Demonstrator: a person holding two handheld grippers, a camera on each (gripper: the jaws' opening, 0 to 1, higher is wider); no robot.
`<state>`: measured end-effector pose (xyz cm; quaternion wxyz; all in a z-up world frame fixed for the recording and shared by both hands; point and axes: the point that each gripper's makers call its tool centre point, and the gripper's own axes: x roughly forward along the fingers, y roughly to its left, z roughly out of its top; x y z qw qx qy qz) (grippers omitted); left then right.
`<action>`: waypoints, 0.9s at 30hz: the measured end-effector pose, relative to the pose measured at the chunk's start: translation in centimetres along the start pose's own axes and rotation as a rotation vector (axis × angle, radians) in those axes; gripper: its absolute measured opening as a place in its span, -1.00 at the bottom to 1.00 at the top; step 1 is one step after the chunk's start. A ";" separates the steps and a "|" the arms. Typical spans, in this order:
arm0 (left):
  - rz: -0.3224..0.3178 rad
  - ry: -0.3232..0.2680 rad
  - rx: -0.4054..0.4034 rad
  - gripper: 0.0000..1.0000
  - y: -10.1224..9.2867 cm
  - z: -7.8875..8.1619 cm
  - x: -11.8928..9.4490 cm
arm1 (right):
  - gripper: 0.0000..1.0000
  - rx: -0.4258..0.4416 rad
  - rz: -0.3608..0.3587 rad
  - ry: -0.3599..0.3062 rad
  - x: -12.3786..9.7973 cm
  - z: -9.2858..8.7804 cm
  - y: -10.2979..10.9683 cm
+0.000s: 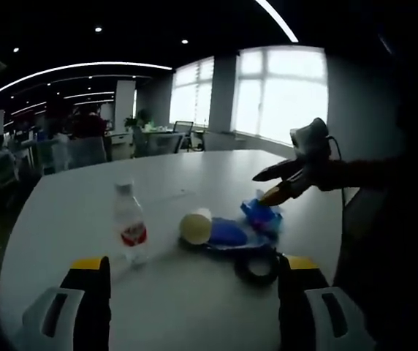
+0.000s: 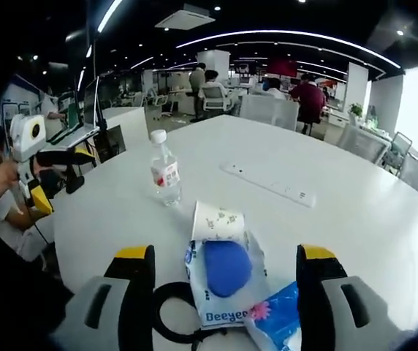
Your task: Arrange the tabletop items into an orderly group along one side of the table until the central work area is clear of visible clutter.
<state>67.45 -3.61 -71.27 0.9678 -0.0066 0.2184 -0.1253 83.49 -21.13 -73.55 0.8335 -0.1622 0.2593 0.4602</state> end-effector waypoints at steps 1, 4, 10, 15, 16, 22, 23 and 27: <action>-0.002 -0.001 -0.003 0.88 0.0 0.0 0.0 | 0.42 -0.002 0.001 -0.004 0.2 0.2 0.2; -0.003 -0.004 -0.004 0.90 0.2 0.1 0.0 | 0.32 -0.010 0.003 -0.014 0.8 0.6 0.4; -0.015 0.017 0.000 0.93 0.1 -0.3 0.1 | 0.20 -0.029 -0.008 -0.002 2.1 1.1 1.0; -0.014 0.019 0.001 0.93 0.1 -0.3 0.1 | 0.11 -0.044 -0.005 0.018 3.9 0.9 1.7; -0.015 0.021 0.001 0.92 0.2 -0.4 0.1 | 0.09 -0.055 -0.007 0.023 4.3 0.9 1.8; -0.013 0.023 -0.005 0.91 0.3 -0.6 -0.2 | -0.06 -0.099 -0.007 0.031 5.4 1.1 2.8; -0.012 0.024 -0.007 0.91 0.3 -0.6 -0.3 | -0.08 -0.102 -0.008 0.032 5.8 1.1 2.8; -0.009 0.031 -0.012 0.90 0.5 -0.9 -0.4 | -0.13 -0.114 -0.019 0.036 6.7 1.3 3.1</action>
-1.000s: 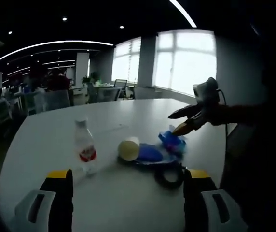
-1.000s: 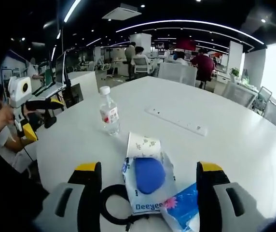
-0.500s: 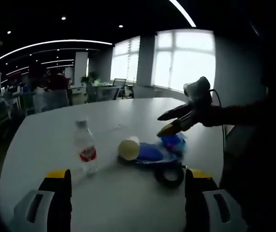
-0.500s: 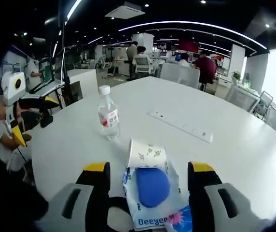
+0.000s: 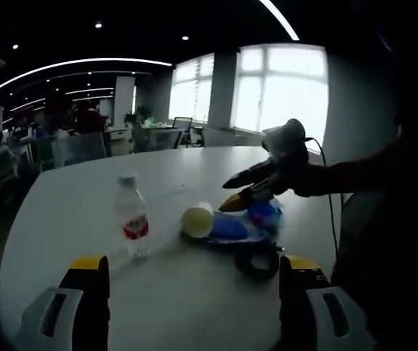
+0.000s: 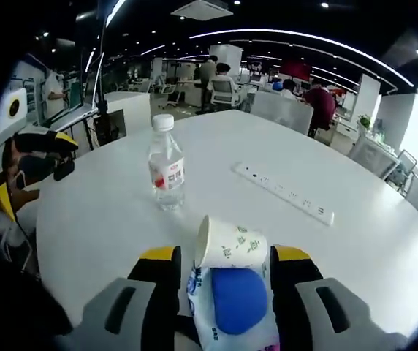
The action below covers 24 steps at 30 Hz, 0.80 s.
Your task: Arrange the tabletop items into an orderly group along one side of the table until the central work area is clear of visible clutter.
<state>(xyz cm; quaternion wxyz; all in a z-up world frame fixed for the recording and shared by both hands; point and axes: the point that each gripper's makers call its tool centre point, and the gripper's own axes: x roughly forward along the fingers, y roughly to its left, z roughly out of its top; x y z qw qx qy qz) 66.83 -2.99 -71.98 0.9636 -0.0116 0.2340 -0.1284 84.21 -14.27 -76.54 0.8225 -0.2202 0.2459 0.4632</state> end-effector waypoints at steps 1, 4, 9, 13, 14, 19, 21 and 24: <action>0.000 0.003 -0.001 0.90 0.0 -0.1 0.0 | -0.14 -0.001 -0.003 -0.001 0.2 0.1 0.0; 0.002 0.008 0.003 0.89 0.2 -0.3 -0.1 | -0.16 -0.004 -0.013 -0.001 0.6 0.3 0.2; 0.005 0.012 -0.006 0.87 0.2 -0.5 -0.4 | -0.20 -0.034 -0.027 0.009 2.0 0.4 0.6; 0.004 0.030 -0.009 0.86 0.8 -1.6 -0.6 | -0.27 -0.056 -0.064 0.004 2.6 0.5 0.5; 0.004 0.029 -0.009 0.86 0.8 -1.6 -0.7 | -0.28 -0.055 -0.070 0.007 2.7 0.5 0.5; 0.008 0.021 -0.013 0.85 0.2 -1.3 -0.9 | -0.42 -0.075 -0.092 0.004 2.8 0.6 0.4; 0.010 0.018 -0.016 0.85 0.0 -1.2 -0.9 | -0.44 -0.075 -0.088 0.014 2.9 0.4 0.4; 0.007 0.026 -0.020 0.84 -0.1 -1.5 -0.9 | -0.50 -0.073 -0.096 0.034 3.0 -0.4 0.3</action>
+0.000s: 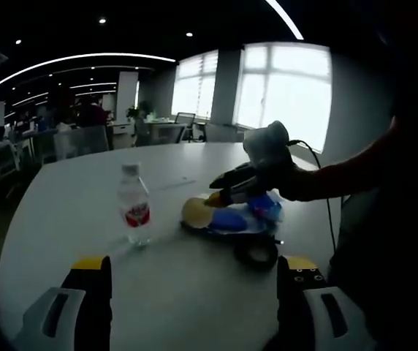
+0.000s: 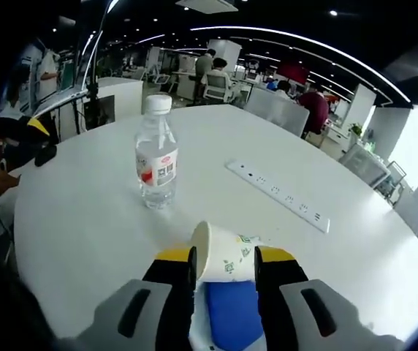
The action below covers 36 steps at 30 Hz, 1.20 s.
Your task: Arrange the tabletop items into an orderly group along one side of the table until the central work area is clear of visible clutter.
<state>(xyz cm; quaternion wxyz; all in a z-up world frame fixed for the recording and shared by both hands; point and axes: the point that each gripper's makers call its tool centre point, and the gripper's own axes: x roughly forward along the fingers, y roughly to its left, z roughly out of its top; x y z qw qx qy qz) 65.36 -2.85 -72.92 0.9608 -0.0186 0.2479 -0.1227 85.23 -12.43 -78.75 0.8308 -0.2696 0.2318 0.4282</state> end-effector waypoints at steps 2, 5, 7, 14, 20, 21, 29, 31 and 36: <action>-0.001 0.005 -0.003 0.84 -0.1 -0.1 0.0 | -0.56 0.002 0.001 0.006 0.1 -0.4 0.0; -0.002 0.005 -0.006 0.83 -0.1 0.0 0.1 | -0.57 -0.003 0.004 0.024 0.1 -1.0 0.1; -0.001 0.006 -0.005 0.83 0.0 0.0 0.1 | -0.58 0.002 0.002 0.020 0.3 -1.0 0.0; -0.002 0.001 -0.004 0.81 0.1 0.4 0.3 | -0.84 -0.033 -0.025 0.038 0.3 -1.5 -0.4; -0.011 0.007 -0.004 0.80 0.0 0.2 0.7 | -0.89 -0.031 -0.039 0.053 0.2 -2.5 -0.8; -0.013 0.007 -0.004 0.80 -0.1 0.2 0.7 | -0.89 -0.033 -0.044 0.054 0.1 -2.6 -1.0; -0.016 0.003 0.002 0.79 0.5 0.0 0.7 | -0.98 -0.037 -0.078 0.029 -0.7 -2.4 -1.8; -0.016 0.000 0.003 0.78 0.8 -0.1 0.6 | -1.00 -0.022 -0.087 0.013 -1.0 -2.2 -2.2; -0.017 -0.006 0.007 0.78 1.2 -0.3 0.5 | -1.00 -0.009 -0.105 -0.012 -1.7 -1.7 -3.0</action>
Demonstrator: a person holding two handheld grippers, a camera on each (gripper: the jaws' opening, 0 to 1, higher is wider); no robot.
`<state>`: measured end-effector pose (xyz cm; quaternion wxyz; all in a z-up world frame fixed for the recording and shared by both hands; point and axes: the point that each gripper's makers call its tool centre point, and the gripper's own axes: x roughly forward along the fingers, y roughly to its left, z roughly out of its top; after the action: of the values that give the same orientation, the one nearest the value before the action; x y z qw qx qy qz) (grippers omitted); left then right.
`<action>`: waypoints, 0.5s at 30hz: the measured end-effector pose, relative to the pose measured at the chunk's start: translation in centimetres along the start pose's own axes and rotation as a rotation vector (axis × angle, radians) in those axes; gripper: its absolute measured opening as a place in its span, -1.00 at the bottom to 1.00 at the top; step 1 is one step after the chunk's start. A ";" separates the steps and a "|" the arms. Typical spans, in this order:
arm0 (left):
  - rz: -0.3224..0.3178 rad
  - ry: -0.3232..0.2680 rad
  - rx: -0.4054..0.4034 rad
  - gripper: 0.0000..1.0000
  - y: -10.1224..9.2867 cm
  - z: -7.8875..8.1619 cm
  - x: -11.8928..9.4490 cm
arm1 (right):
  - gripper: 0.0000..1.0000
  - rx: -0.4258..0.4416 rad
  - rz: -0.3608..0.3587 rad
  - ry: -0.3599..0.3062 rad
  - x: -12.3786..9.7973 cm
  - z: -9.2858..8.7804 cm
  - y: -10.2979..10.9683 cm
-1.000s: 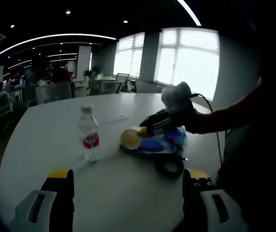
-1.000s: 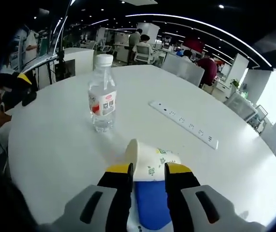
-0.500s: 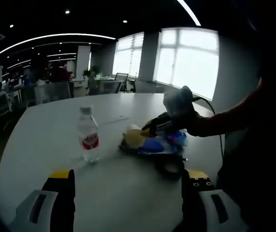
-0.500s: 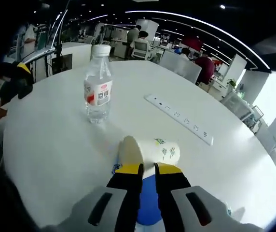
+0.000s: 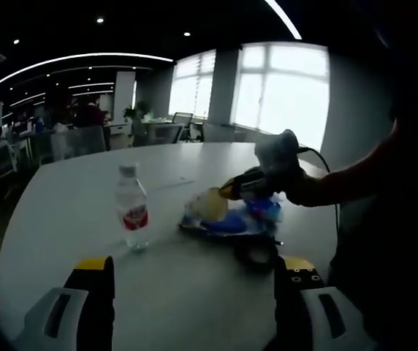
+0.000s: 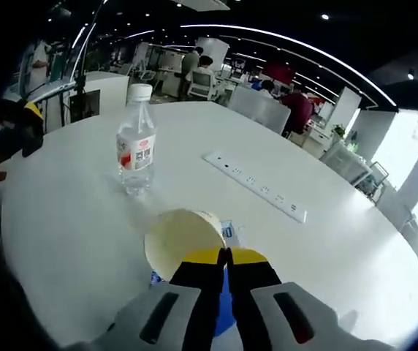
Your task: Arrange the tabletop items into an orderly group along one side of the table until the central work area is clear of visible clutter.
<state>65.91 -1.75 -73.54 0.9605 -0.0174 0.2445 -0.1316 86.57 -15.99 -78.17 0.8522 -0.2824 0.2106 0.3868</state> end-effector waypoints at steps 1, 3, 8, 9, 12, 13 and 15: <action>0.000 0.000 0.001 0.77 0.1 -0.1 0.0 | -1.00 -0.001 -0.005 -0.005 -0.1 0.1 -0.1; 0.000 -0.001 0.002 0.77 0.3 -0.2 -0.1 | -1.00 -0.004 -0.011 -0.010 -0.3 0.2 -0.3; 0.002 -0.010 0.003 0.77 0.7 -0.3 -0.4 | -1.00 0.018 -0.013 -0.013 -1.2 0.7 -1.0; 0.001 -0.012 0.003 0.77 0.6 -0.2 -0.4 | -1.00 0.017 -0.015 -0.012 -1.3 0.7 -1.1; 0.002 -0.017 0.005 0.77 0.2 0.2 -0.4 | -1.00 0.032 -0.009 -0.015 -1.8 1.0 -1.6; 0.001 -0.021 0.007 0.77 0.1 0.3 -0.4 | -1.00 0.037 -0.010 -0.018 -2.0 1.2 -1.7; 0.001 -0.026 0.012 0.77 -0.2 0.6 -0.4 | -1.00 0.054 0.001 -0.021 -2.1 1.4 -1.9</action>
<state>65.85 -1.82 -72.82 0.9637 -0.0133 0.2314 -0.1325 87.01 -17.26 -75.31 0.8615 -0.2549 0.2123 0.3844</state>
